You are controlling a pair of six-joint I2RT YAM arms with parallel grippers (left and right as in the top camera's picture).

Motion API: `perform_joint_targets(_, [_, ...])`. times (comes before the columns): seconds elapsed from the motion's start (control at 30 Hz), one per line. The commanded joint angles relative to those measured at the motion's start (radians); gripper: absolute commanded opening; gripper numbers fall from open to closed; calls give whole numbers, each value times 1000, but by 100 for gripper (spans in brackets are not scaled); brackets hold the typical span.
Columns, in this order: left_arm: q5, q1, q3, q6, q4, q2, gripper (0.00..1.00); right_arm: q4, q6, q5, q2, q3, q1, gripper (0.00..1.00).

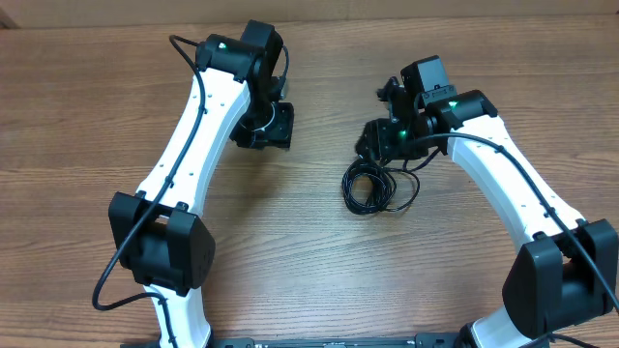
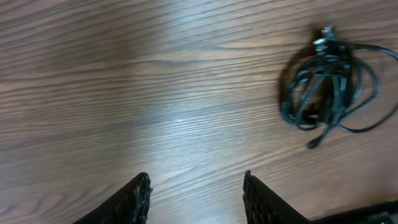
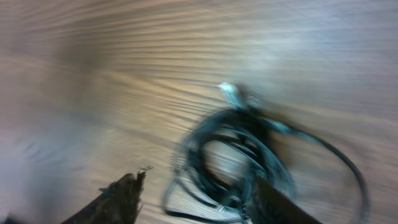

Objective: Untangle cables

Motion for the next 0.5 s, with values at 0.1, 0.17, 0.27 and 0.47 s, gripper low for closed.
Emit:
perform_joint_targets(0.1, [144,-45,-8,26,31,33,50,-82,145,214,7,8,-33,51])
perform_joint_targets(0.17, [160,-62,-8,32,44,56,56,-120,145,214,16,8,-37,56])
perform_joint_targets(0.27, [161,-93,-8,28,69,97,58,-158,145,214,41,8,-37,57])
perform_joint_targets(0.47, [212,-164,-8,29,122,189,63,-134,148,213,76,-43,-35,57])
